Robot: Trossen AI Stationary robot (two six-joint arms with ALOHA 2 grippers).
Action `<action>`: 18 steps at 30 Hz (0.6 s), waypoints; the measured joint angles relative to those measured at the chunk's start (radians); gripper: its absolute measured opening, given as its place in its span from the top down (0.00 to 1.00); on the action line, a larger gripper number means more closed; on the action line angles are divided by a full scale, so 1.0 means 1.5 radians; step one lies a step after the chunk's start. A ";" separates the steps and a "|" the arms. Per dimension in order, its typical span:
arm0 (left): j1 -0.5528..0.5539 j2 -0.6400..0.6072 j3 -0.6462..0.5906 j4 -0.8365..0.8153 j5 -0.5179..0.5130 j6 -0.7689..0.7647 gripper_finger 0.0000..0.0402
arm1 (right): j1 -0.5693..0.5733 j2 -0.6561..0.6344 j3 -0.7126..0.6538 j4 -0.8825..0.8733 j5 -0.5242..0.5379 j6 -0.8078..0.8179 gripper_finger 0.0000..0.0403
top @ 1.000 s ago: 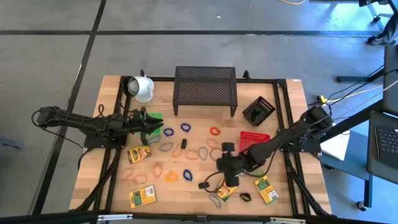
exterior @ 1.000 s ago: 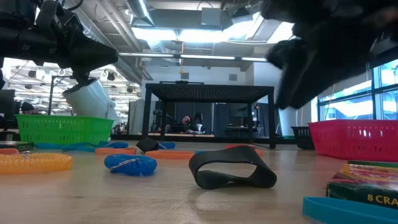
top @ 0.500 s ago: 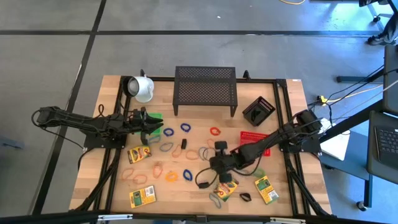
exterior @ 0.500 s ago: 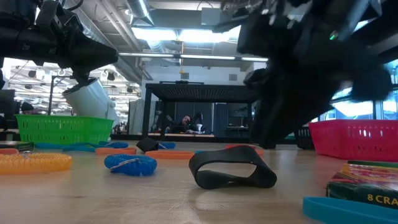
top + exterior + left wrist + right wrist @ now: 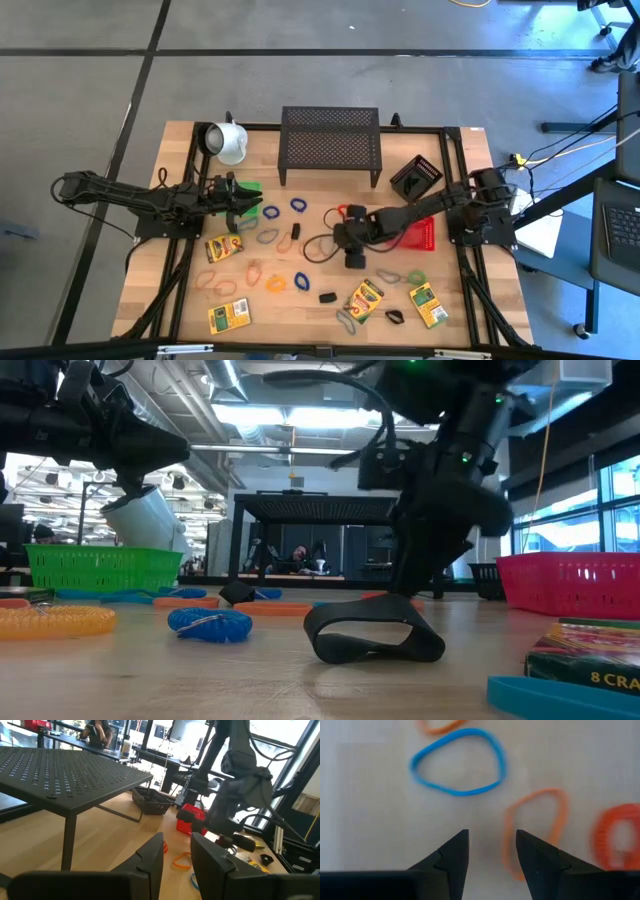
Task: Pick & Place Office Desk Supplies
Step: Put the orange rubber band into the black bin
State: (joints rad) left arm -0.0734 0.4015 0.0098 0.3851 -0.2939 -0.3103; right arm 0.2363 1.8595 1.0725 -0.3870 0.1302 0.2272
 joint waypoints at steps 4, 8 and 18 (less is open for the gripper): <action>0.000 0.000 0.000 0.000 0.000 0.000 0.77 | -0.014 0.000 0.000 -0.001 -0.008 -0.001 0.58; 0.000 0.000 0.000 0.000 0.000 0.000 0.77 | -0.021 0.000 0.000 -0.002 0.006 -0.007 0.59; 0.000 0.000 0.000 0.000 0.000 0.000 0.77 | -0.024 0.000 0.000 -0.004 -0.020 -0.002 0.59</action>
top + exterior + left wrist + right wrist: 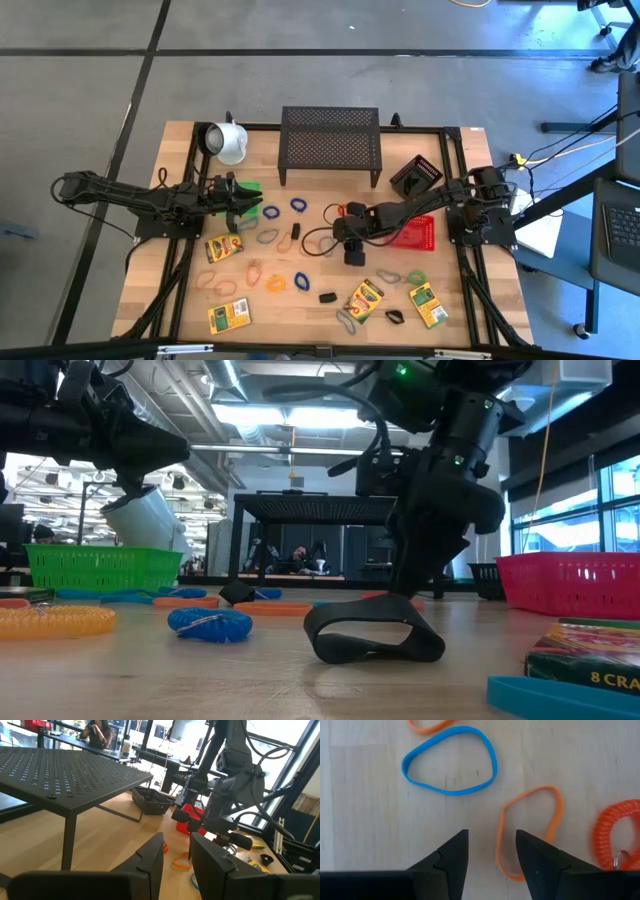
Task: Pick & Place Office Desk Supplies
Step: Put the orange rubber band into the black bin
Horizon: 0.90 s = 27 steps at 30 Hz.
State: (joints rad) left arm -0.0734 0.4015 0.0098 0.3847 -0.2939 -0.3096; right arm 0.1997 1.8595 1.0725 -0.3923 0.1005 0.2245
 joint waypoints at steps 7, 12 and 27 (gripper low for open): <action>0.000 0.000 0.000 0.000 0.000 0.000 0.77 | -0.012 0.000 0.000 -0.004 0.013 0.000 0.59; 0.000 0.000 0.000 0.000 0.000 0.000 0.77 | -0.018 0.001 0.000 -0.010 0.012 0.002 0.59; 0.000 0.000 0.000 0.000 0.000 0.000 0.77 | -0.016 0.028 0.003 -0.021 -0.008 0.035 0.65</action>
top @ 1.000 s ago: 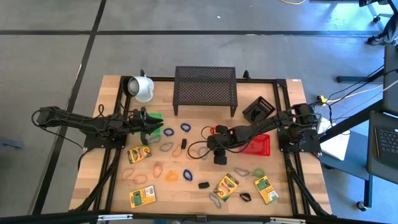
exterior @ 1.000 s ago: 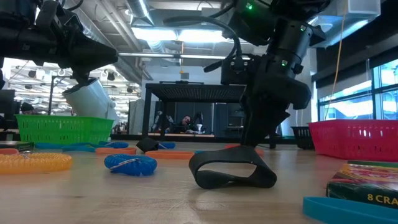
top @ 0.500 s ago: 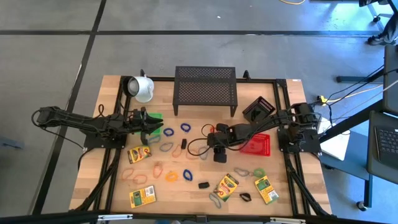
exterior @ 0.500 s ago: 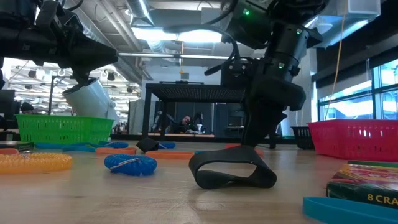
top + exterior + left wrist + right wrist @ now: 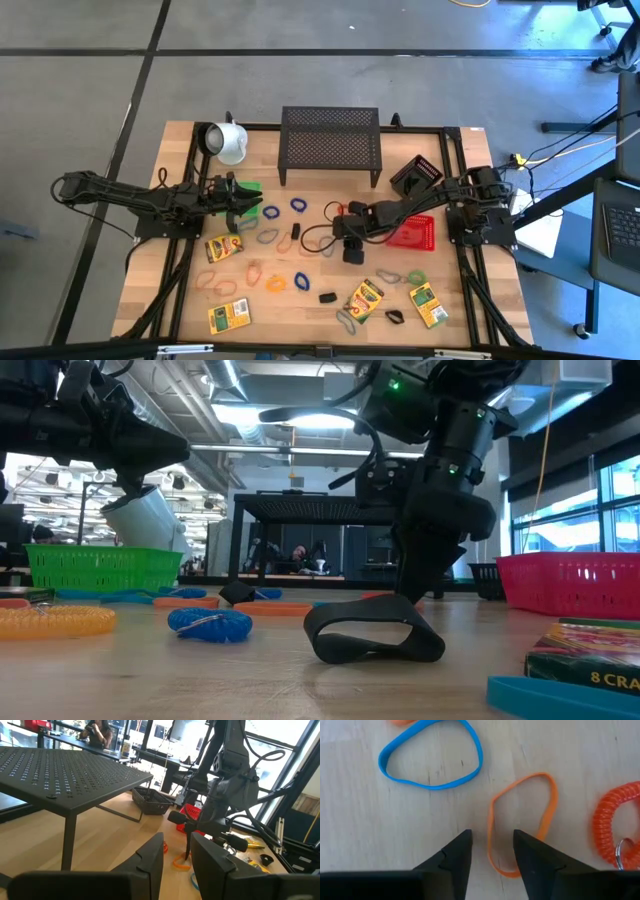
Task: Pick & Place Office Desk Supplies
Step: Put the orange rubber band into the black bin
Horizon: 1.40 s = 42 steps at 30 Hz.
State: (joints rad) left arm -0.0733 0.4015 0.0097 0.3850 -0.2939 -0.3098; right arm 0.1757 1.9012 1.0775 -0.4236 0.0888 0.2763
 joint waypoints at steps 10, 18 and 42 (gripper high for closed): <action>0.000 0.000 0.000 0.000 0.000 0.000 0.77 | 0.015 0.002 -0.001 0.005 0.003 0.003 0.97; 0.000 0.000 0.000 0.000 0.000 0.000 0.77 | 0.038 -0.023 -0.002 -0.005 0.040 0.003 0.99; 0.000 0.000 0.000 0.000 0.000 0.000 0.77 | 0.179 -0.110 0.182 0.313 0.469 -0.034 0.99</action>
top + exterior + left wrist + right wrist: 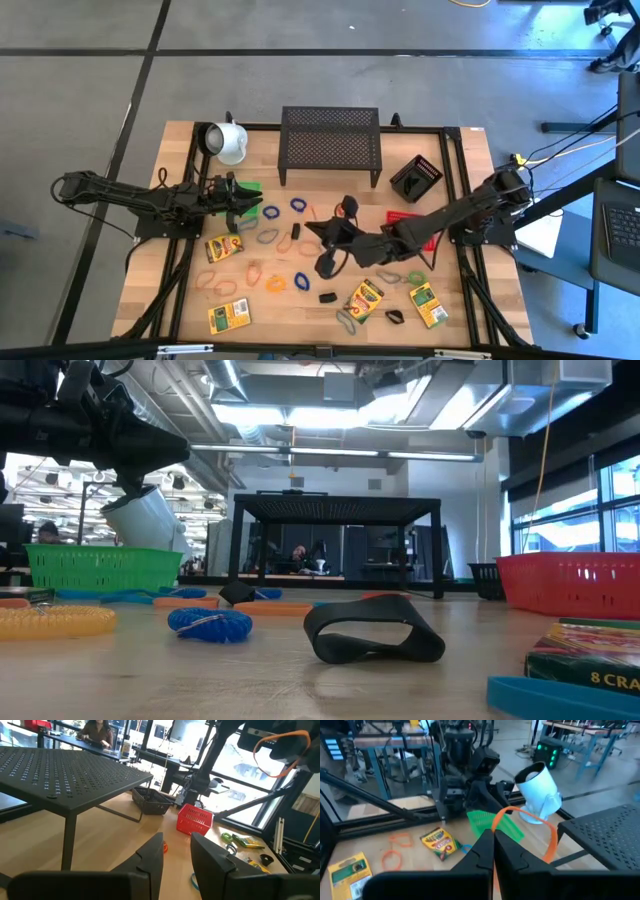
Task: Pick & Place Office Desk Supplies
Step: Put the orange rubber band into the black bin
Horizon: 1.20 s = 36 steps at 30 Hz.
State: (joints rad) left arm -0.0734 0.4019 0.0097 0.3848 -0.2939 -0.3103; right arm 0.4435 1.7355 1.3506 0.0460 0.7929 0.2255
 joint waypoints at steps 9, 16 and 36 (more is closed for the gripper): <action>0.000 0.000 0.000 0.000 0.000 0.001 0.77 | 0.019 -0.012 0.000 -0.078 0.073 0.007 0.98; 0.000 0.000 0.000 0.000 0.000 0.001 0.77 | -0.008 -0.126 0.000 -0.392 0.089 0.212 0.98; 0.000 0.000 0.000 0.000 0.000 0.000 0.77 | -0.142 -0.251 -0.207 -0.969 0.031 0.880 0.97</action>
State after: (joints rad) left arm -0.0731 0.4019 0.0101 0.3847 -0.2943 -0.3096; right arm 0.2308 1.3594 1.0406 -1.4073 0.8401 1.5461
